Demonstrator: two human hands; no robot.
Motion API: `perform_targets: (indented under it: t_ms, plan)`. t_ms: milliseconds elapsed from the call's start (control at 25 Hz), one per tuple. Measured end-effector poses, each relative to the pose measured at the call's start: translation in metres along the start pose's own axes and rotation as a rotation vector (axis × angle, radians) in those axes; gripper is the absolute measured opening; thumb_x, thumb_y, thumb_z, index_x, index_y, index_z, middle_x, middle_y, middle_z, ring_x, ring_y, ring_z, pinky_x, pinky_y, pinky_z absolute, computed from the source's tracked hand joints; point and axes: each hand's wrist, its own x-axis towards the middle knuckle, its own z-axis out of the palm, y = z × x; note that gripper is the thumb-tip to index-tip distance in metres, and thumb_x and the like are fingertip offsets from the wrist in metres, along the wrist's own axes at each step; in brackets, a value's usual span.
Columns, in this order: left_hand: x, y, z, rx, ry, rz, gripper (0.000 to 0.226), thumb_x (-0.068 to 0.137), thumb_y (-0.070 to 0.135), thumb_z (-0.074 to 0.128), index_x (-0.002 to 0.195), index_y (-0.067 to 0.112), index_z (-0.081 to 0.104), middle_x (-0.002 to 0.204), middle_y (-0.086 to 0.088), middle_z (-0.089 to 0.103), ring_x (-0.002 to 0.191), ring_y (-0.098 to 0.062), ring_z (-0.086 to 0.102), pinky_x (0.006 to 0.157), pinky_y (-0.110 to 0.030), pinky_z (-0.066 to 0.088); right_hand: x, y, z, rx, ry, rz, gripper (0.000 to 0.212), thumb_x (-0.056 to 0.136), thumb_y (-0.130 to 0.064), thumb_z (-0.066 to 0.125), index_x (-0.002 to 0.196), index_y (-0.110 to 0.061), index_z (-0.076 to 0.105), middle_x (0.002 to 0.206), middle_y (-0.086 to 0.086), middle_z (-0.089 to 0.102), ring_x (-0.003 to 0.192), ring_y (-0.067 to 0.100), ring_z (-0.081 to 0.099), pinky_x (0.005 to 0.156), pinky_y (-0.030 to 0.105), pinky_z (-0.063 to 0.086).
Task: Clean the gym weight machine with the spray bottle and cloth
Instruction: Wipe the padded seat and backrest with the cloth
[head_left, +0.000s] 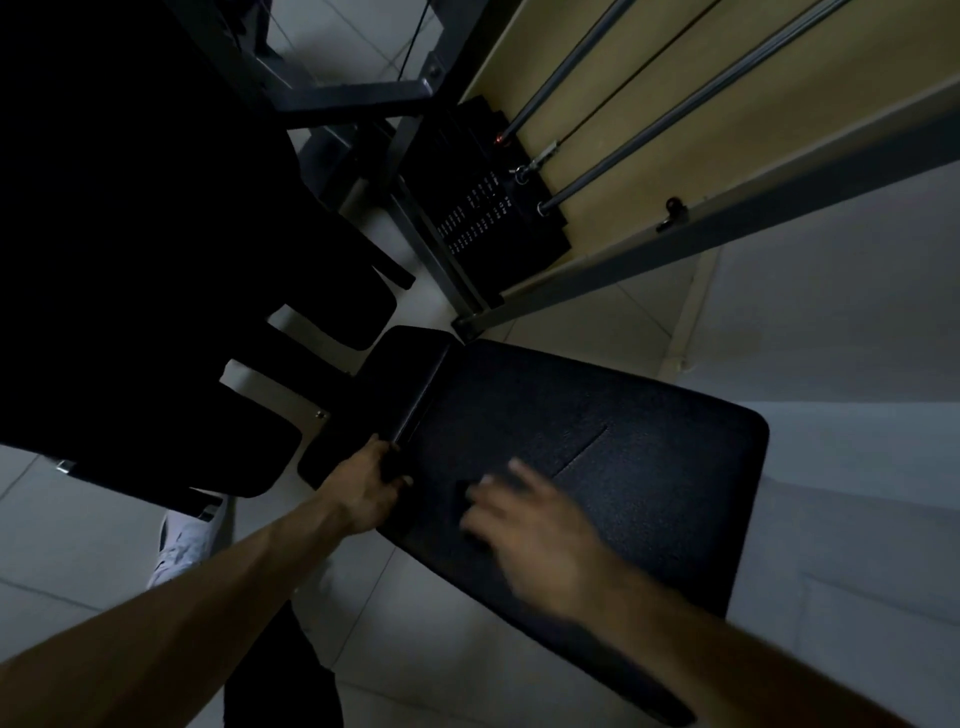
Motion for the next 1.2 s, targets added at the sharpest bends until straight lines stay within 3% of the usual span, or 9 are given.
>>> perform_targets:
  t_ms: [160,240,480,600,720,880,1000,1080,1200]
  plan:
    - [-0.008,0.011,0.003,0.006,-0.016,-0.041,0.074,0.096,0.048,0.064,0.155,0.017,0.033,0.170,-0.006,0.013,0.151,-0.030,0.029,0.121,-0.039,0.031,0.014,0.098,-0.045,-0.083,0.230,0.502,0.046,0.075,0.006,0.073,0.115,-0.015,0.070,0.128,0.011,0.068,0.120,0.030,0.065,0.119,0.056,0.030]
    - [-0.014,0.017,0.005,0.038,0.004,-0.046,0.077,0.095,0.053,0.062,0.156,0.016,0.032,0.168,-0.008,0.016,0.150,-0.033,0.029,0.120,-0.041,0.033,0.012,0.092,-0.047,-0.035,0.226,0.592,0.042,0.080,0.004,0.069,0.118,-0.014,0.069,0.129,0.012,0.066,0.121,0.032,0.063,0.121,0.052,0.028]
    - [-0.035,0.043,0.018,0.096,0.130,0.117,0.068,0.093,0.046,0.066,0.151,0.022,0.041,0.168,-0.006,0.018,0.152,-0.031,0.024,0.121,-0.042,0.030,-0.053,-0.030,-0.008,0.041,0.092,0.149,0.040,0.077,-0.006,0.069,0.114,-0.021,0.072,0.134,0.005,0.066,0.130,0.024,0.060,0.122,0.047,0.032]
    - [-0.042,0.052,0.023,0.112,0.143,0.193,0.064,0.092,0.041,0.068,0.149,0.022,0.045,0.167,-0.005,0.020,0.154,-0.026,0.022,0.122,-0.038,0.028,-0.064,0.030,-0.040,-0.086,0.228,0.411,0.043,0.076,-0.001,0.071,0.116,-0.018,0.073,0.134,0.008,0.068,0.130,0.029,0.061,0.118,0.060,0.034]
    - [-0.050,0.054,0.028,0.114,0.149,0.185,0.066,0.091,0.039,0.070,0.149,0.020,0.045,0.167,-0.006,0.023,0.153,-0.024,0.022,0.121,-0.039,0.031,-0.071,0.035,-0.056,-0.064,0.309,0.667,0.038,0.084,-0.002,0.061,0.118,-0.017,0.071,0.137,0.008,0.065,0.135,0.029,0.057,0.123,0.056,0.025]
    - [-0.062,0.050,0.030,0.101,0.089,0.173,0.062,0.091,0.037,0.069,0.146,0.017,0.049,0.161,-0.006,0.034,0.147,-0.029,0.035,0.118,-0.044,0.037,-0.114,-0.064,-0.025,-0.021,0.119,0.372,0.044,0.079,-0.005,0.074,0.119,-0.023,0.072,0.140,0.003,0.063,0.136,0.022,0.055,0.125,0.047,0.027]
    - [-0.074,0.044,0.025,0.055,0.101,0.177,0.048,0.094,0.021,0.067,0.140,0.011,0.057,0.156,-0.007,0.042,0.144,-0.027,0.040,0.118,-0.033,0.032,-0.130,-0.075,-0.017,-0.043,0.120,0.341,0.051,0.077,-0.006,0.079,0.121,-0.028,0.069,0.143,-0.002,0.060,0.138,0.018,0.053,0.122,0.046,0.028]
    - [-0.076,0.028,0.015,-0.022,0.130,0.138,0.037,0.095,0.013,0.063,0.132,0.013,0.063,0.144,-0.005,0.054,0.136,-0.024,0.051,0.114,-0.032,0.039,-0.100,-0.073,0.001,-0.025,0.191,0.383,0.042,0.082,-0.003,0.070,0.117,-0.025,0.073,0.142,0.001,0.063,0.133,0.020,0.058,0.120,0.046,0.032]
    - [-0.066,-0.002,-0.012,-0.075,0.157,0.034,0.031,0.096,0.013,0.057,0.124,0.021,0.067,0.123,0.008,0.066,0.112,-0.014,0.063,0.092,-0.028,0.049,-0.015,-0.075,0.046,0.032,0.206,0.334,0.038,0.085,-0.004,0.059,0.115,-0.020,0.074,0.141,0.007,0.064,0.129,0.026,0.061,0.122,0.048,0.034]
